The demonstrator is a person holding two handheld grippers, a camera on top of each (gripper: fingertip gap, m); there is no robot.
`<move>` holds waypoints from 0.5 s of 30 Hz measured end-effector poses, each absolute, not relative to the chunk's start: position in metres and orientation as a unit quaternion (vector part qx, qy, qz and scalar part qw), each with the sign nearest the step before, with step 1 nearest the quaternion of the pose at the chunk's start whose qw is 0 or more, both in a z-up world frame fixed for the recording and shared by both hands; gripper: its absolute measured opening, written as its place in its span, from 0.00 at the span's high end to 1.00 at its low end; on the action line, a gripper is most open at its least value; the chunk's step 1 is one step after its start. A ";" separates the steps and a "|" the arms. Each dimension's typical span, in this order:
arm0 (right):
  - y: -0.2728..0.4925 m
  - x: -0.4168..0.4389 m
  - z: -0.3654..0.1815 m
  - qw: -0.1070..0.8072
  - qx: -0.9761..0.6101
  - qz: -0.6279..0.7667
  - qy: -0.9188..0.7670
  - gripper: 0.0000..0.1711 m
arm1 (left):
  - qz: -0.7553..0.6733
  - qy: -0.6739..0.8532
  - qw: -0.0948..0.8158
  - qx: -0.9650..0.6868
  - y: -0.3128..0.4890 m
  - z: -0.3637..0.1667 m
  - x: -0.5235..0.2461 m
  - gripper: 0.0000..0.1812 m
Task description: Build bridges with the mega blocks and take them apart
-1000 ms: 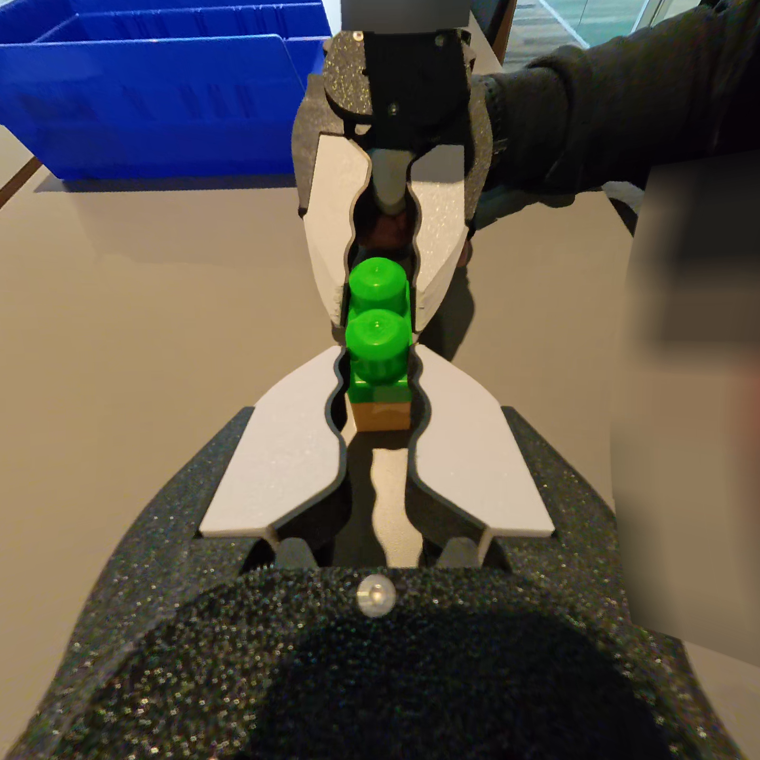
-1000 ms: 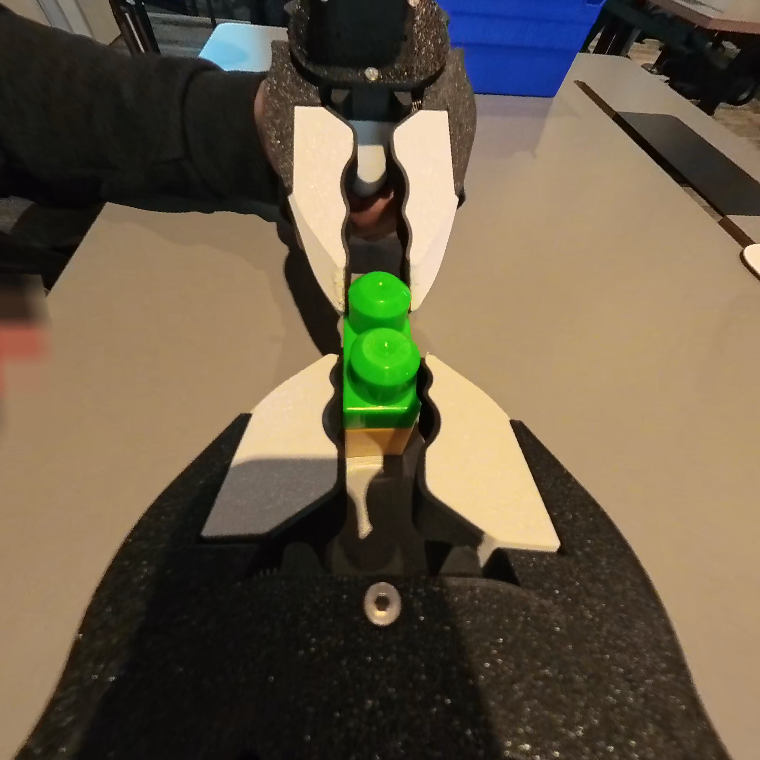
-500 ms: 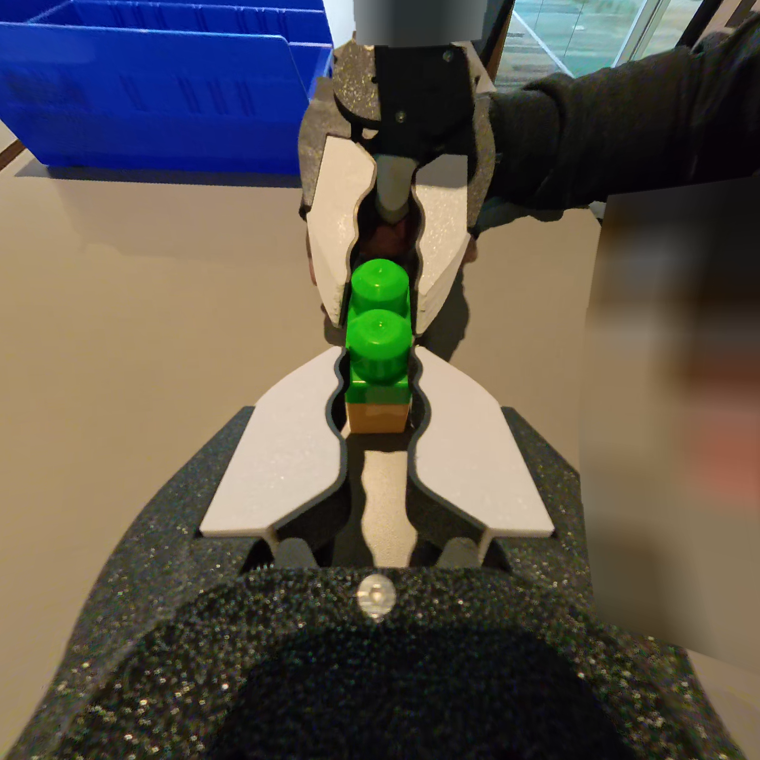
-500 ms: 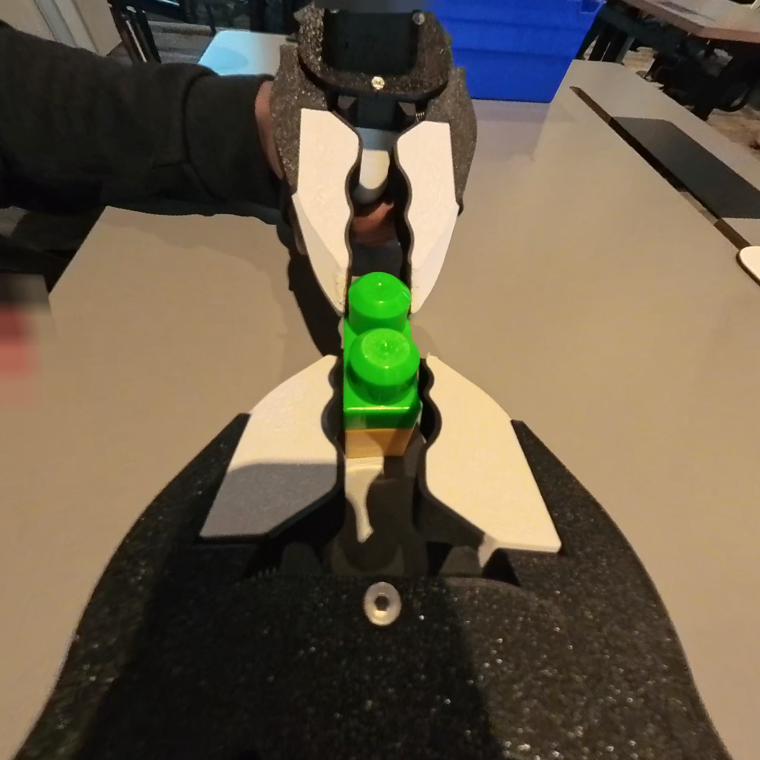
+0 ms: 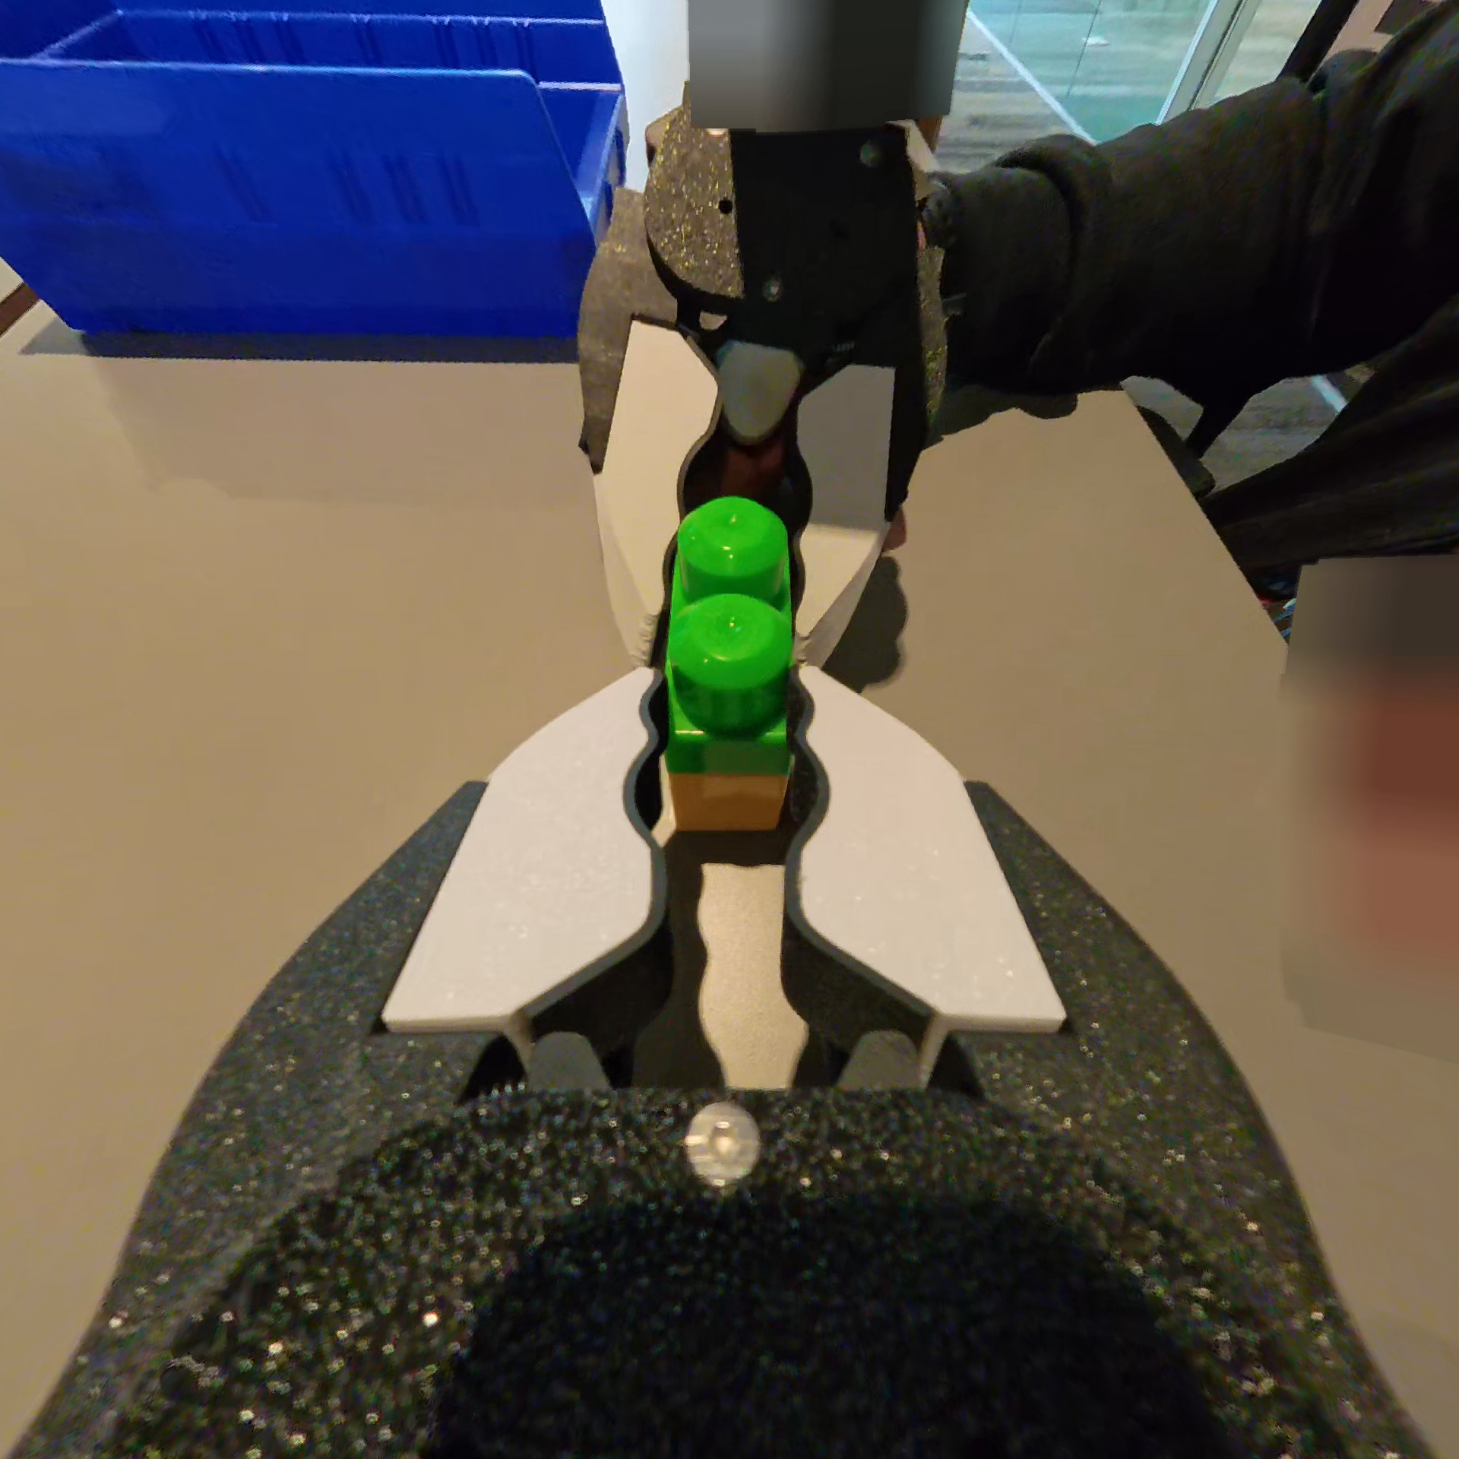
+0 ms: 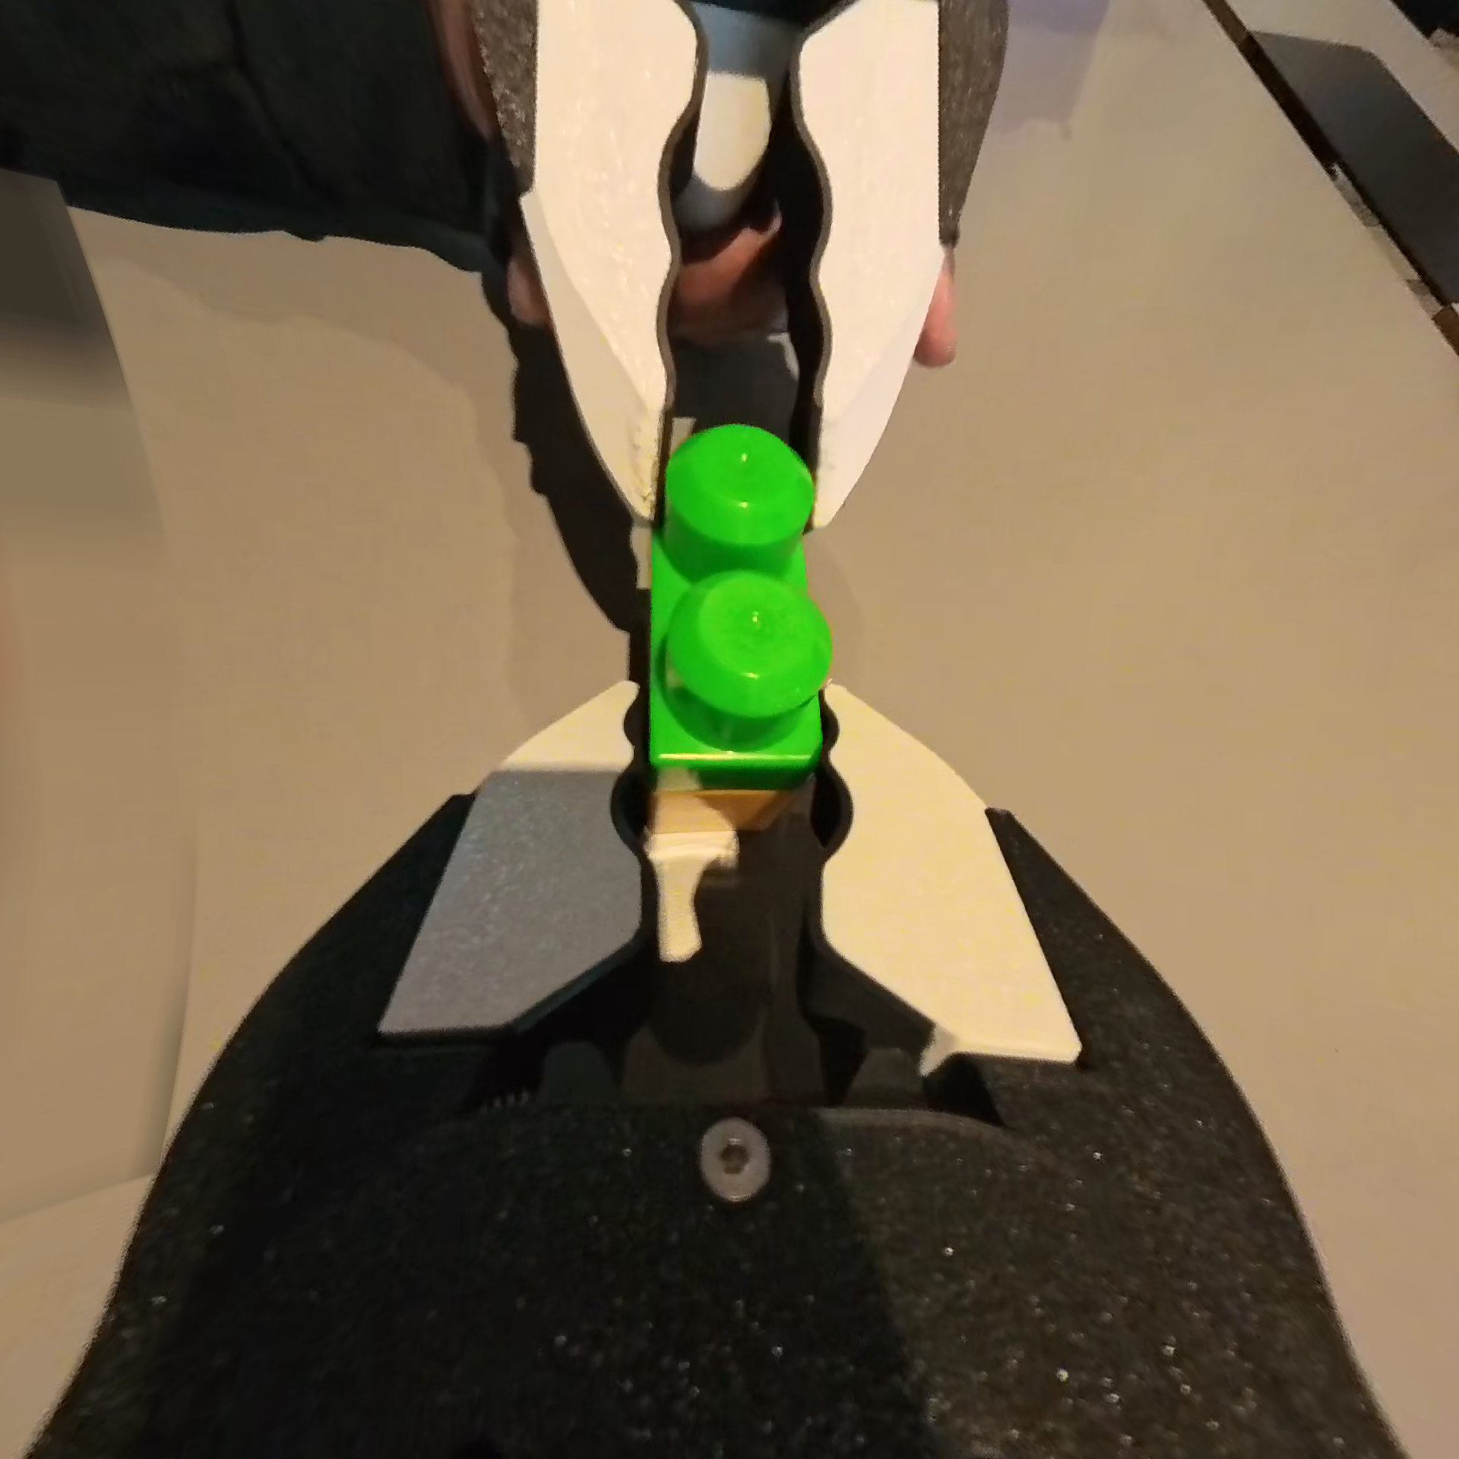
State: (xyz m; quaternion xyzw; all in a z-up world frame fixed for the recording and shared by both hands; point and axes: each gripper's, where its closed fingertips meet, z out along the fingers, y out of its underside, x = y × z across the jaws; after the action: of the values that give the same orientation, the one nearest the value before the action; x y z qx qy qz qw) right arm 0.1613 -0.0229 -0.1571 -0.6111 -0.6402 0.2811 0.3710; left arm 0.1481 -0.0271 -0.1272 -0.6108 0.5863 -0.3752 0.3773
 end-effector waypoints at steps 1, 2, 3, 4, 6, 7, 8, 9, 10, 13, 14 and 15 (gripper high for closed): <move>-0.023 0.161 -0.156 0.373 -0.610 0.282 -0.639 0.78 | -0.374 0.586 0.381 -0.610 -0.026 -0.125 0.148 0.84; -0.023 0.161 -0.153 0.380 -0.608 0.292 -0.634 0.78 | -0.384 0.579 0.389 -0.605 -0.026 -0.120 0.148 0.83; -0.024 0.160 -0.145 0.388 -0.605 0.320 -0.618 0.78 | -0.405 0.564 0.402 -0.597 -0.026 -0.110 0.148 0.83; -0.029 0.158 -0.129 0.392 -0.597 0.381 -0.587 0.78 | -0.434 0.547 0.416 -0.583 -0.027 -0.098 0.147 0.83; -0.030 0.162 -0.087 0.412 -0.565 0.504 -0.507 0.78 | -0.492 0.503 0.448 -0.552 -0.027 -0.069 0.141 0.82; -0.029 0.168 -0.068 0.425 -0.543 0.546 -0.475 0.78 | -0.513 0.479 0.463 -0.541 -0.024 -0.058 0.136 0.82; -0.029 0.176 -0.051 0.437 -0.518 0.580 -0.452 0.78 | -0.527 0.459 0.473 -0.537 -0.020 -0.050 0.131 0.82; -0.031 0.184 -0.037 0.446 -0.494 0.606 -0.437 0.78 | -0.534 0.441 0.480 -0.539 -0.015 -0.046 0.126 0.82; -0.035 0.192 -0.025 0.452 -0.467 0.628 -0.428 0.78 | -0.536 0.428 0.484 -0.544 -0.010 -0.045 0.122 0.82; -0.047 0.210 -0.003 0.469 -0.403 0.661 -0.425 0.78 | -0.543 0.409 0.487 -0.548 -0.004 -0.044 0.119 0.83; -0.050 0.213 0.000 0.473 -0.392 0.662 -0.429 0.78 | -0.542 0.410 0.486 -0.549 -0.004 -0.045 0.119 0.83; -0.053 0.214 0.001 0.476 -0.384 0.661 -0.435 0.78 | -0.538 0.414 0.485 -0.551 -0.005 -0.047 0.121 0.83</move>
State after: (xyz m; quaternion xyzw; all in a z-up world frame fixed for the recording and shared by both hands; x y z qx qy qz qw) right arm 0.2137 -0.0527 0.0010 -0.3840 -0.4348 0.6613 0.4756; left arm 0.1212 -0.0052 -0.0467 -0.5509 0.4143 -0.5381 0.4851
